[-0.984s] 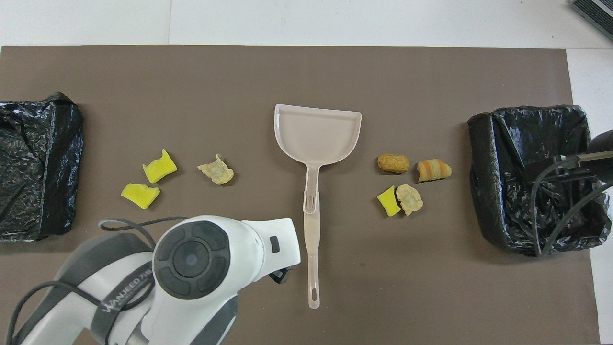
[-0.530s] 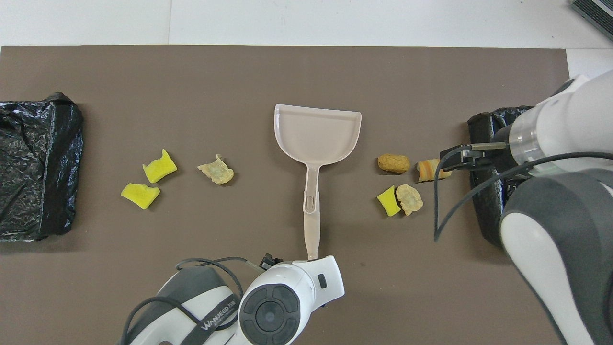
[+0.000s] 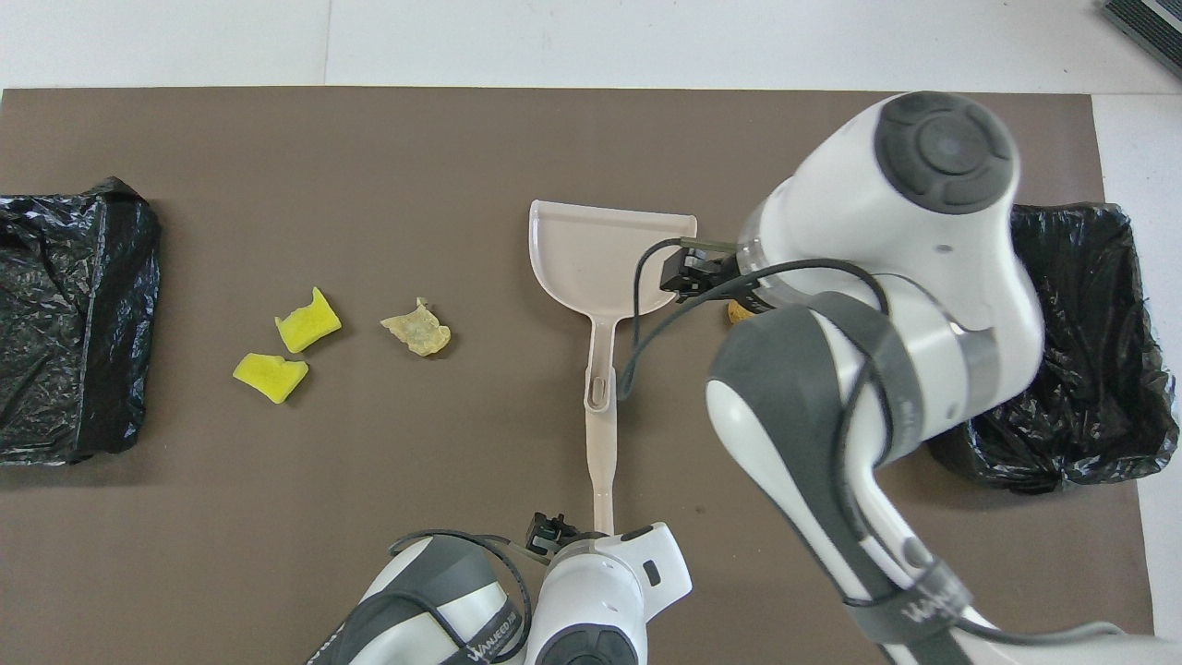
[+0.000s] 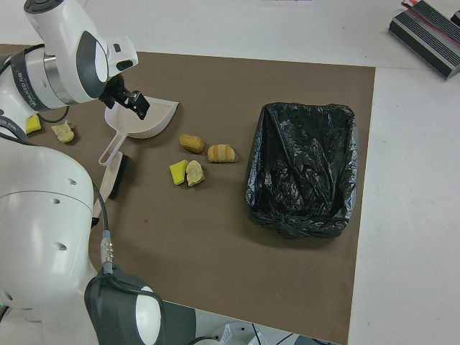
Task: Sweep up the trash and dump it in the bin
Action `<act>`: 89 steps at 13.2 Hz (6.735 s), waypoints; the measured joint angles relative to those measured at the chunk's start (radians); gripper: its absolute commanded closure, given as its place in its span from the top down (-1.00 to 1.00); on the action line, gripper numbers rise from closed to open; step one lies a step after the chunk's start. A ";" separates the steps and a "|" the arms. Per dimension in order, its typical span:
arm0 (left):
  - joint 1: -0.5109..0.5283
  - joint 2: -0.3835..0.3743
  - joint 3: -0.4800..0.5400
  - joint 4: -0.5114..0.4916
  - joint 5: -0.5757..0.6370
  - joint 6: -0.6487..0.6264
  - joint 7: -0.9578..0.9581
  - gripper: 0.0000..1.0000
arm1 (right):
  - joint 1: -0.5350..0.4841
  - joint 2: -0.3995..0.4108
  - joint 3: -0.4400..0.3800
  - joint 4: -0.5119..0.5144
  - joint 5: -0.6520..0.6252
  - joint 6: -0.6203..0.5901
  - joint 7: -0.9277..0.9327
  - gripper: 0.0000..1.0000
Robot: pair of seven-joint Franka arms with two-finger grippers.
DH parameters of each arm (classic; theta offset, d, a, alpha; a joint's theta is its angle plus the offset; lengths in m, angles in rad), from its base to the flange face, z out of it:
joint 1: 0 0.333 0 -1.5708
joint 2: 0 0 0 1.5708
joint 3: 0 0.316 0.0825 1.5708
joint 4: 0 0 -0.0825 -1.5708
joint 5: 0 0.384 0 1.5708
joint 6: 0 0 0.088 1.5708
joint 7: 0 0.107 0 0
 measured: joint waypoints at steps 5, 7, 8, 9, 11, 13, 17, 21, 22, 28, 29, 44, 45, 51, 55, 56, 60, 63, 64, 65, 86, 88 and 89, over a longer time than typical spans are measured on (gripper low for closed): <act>-0.011 0.021 0.002 -0.013 0.016 0.075 -0.057 0.58 | 0.091 0.157 0.005 0.055 0.063 0.096 0.063 1.00; -0.011 0.030 0.002 -0.019 0.016 0.103 -0.061 0.43 | 0.122 0.195 0.006 0.055 0.066 0.154 0.103 1.00; -0.011 0.032 0.002 -0.020 0.016 0.106 -0.063 0.35 | 0.134 0.210 0.006 0.051 0.066 0.174 0.112 1.00; -0.011 0.032 0.002 -0.020 0.016 0.108 -0.063 0.05 | 0.142 0.222 0.006 0.038 0.066 0.182 0.114 1.00; -0.011 0.032 0.003 -0.023 0.016 0.113 -0.065 -0.68 | 0.142 0.226 0.005 -0.001 0.066 0.184 0.114 1.00; -0.011 0.032 0.003 -0.027 0.017 0.116 -0.066 -1.00 | 0.141 0.217 0.004 -0.028 0.065 0.180 0.114 1.00; -0.011 0.023 0.012 -0.027 0.018 0.093 -0.067 -1.00 | 0.142 0.187 0.004 -0.066 0.065 0.162 0.114 0.57; -0.010 -0.011 0.016 -0.026 0.018 -0.023 -0.067 -1.00 | 0.142 0.166 0.005 -0.115 0.065 0.167 0.112 -0.45; -0.009 -0.028 0.016 -0.026 0.018 -0.067 -0.067 -1.00 | 0.142 0.162 0.005 -0.128 0.065 0.176 0.110 -0.99; 0.049 -0.142 0.026 -0.074 0.055 -0.190 0.007 -1.00 | 0.138 0.156 0.005 -0.134 0.066 0.220 0.103 -1.00; 0.072 -0.159 0.026 -0.090 0.058 -0.190 0.046 -1.00 | 0.132 0.156 0.005 -0.134 0.066 0.226 0.063 -1.00; 0.864 -0.235 0.062 -0.067 -0.038 -0.173 0.708 -1.00 | -0.025 0.035 -0.013 -0.136 -0.121 0.100 -1.314 -1.00; 0.909 -0.226 0.063 -0.068 -0.044 -0.173 0.720 -1.00 | -0.026 0.035 -0.013 -0.139 -0.122 0.100 -1.422 -1.00; 0.976 -0.140 0.059 -0.123 -0.068 -0.065 0.723 -1.00 | 0.036 -0.043 -0.005 -0.295 -0.173 0.162 -1.570 -1.00; 0.932 -0.128 0.039 -0.134 -0.094 -0.048 0.689 -1.00 | 0.037 -0.053 -0.008 -0.337 -0.192 0.197 -1.566 -1.00; 0.902 -0.125 0.038 -0.137 -0.097 -0.044 0.675 -1.00 | 0.038 -0.053 -0.008 -0.344 -0.193 0.203 -1.566 -1.00; 0.754 -0.091 0.034 -0.137 -0.112 -0.021 0.561 -1.00 | 0.038 -0.045 -0.007 -0.363 -0.195 0.226 -1.536 -1.00; 0.637 -0.075 0.031 -0.121 -0.115 -0.017 0.530 -1.00 | 0.040 -0.036 -0.005 -0.369 -0.199 0.236 -1.516 -1.00; 0.603 -0.073 0.031 -0.120 -0.115 -0.018 0.530 -1.00 | 0.049 -0.032 -0.005 -0.370 -0.200 0.243 -1.495 -1.00; 0.562 -0.065 0.030 -0.119 -0.116 -0.018 0.530 -1.00 | 0.064 -0.025 -0.005 -0.370 -0.209 0.246 -1.466 -1.00; 0.763 -0.258 0.056 -0.089 -0.127 -0.472 0.482 -1.00 | 0.079 -0.016 -0.005 -0.370 -0.217 0.258 -1.437 -1.00; 0.799 -0.298 0.056 -0.142 -0.125 -0.473 0.481 -1.00 | 0.079 -0.015 -0.006 -0.370 -0.217 0.259 -1.437 -1.00; 0.801 -0.311 0.054 -0.163 -0.125 -0.470 0.474 -1.00 | 0.079 -0.015 -0.006 -0.370 -0.217 0.260 -1.437 -1.00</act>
